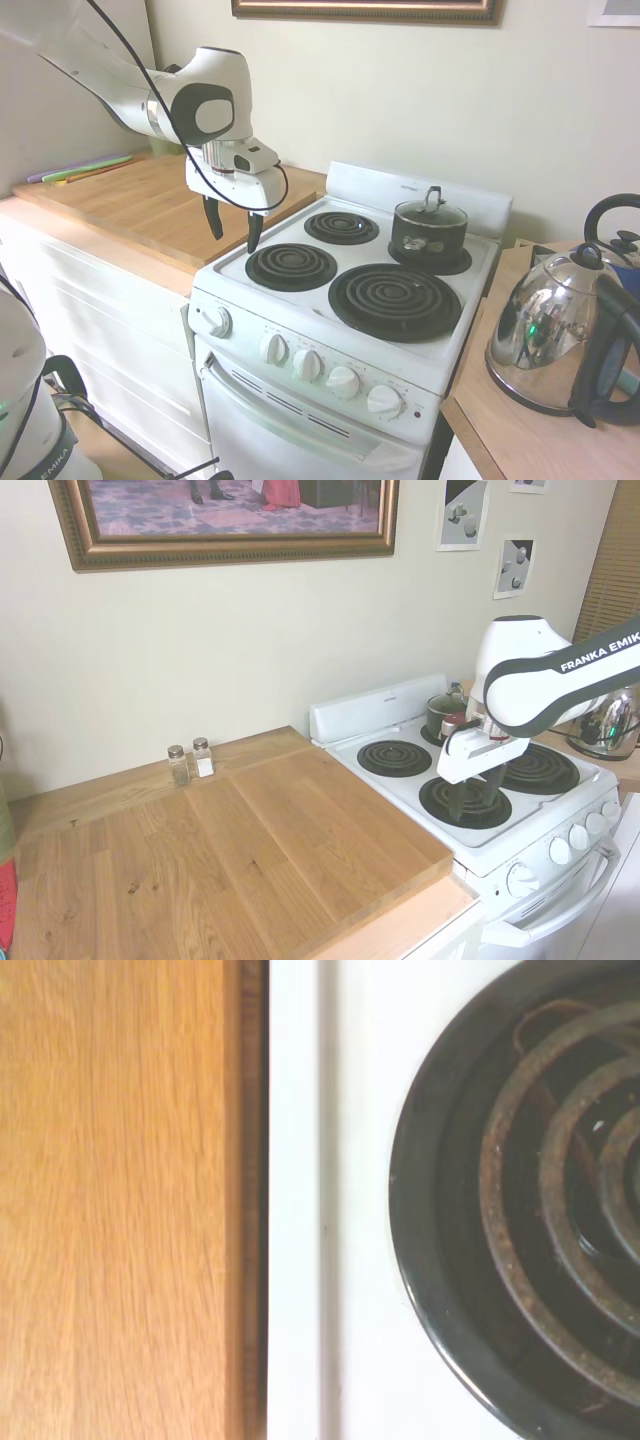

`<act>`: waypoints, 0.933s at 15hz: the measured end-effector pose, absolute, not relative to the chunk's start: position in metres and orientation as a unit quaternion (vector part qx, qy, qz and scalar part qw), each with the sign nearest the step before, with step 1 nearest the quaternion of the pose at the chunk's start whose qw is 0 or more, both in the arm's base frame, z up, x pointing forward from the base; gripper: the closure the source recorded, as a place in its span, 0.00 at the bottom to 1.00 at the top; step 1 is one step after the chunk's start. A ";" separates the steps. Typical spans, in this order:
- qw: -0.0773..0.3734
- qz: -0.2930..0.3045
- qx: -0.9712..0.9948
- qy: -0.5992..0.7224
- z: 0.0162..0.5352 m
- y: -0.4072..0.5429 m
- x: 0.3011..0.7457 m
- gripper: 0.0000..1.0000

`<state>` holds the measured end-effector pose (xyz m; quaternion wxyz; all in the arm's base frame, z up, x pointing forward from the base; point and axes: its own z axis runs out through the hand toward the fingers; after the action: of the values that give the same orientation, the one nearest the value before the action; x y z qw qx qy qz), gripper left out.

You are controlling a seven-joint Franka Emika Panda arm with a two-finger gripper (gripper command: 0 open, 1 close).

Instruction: Uncover the lid of the pot

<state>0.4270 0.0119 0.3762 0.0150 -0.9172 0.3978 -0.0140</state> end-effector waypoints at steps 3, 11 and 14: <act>0.018 -0.021 -0.915 0.403 0.381 0.009 0.427 0.00; 0.087 -0.153 -0.880 0.442 0.498 -0.120 0.403 0.00; 0.092 -0.214 -0.859 0.455 0.547 -0.195 0.429 0.00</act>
<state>0.4294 -0.1947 0.5471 0.0923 -0.8594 0.4553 -0.2135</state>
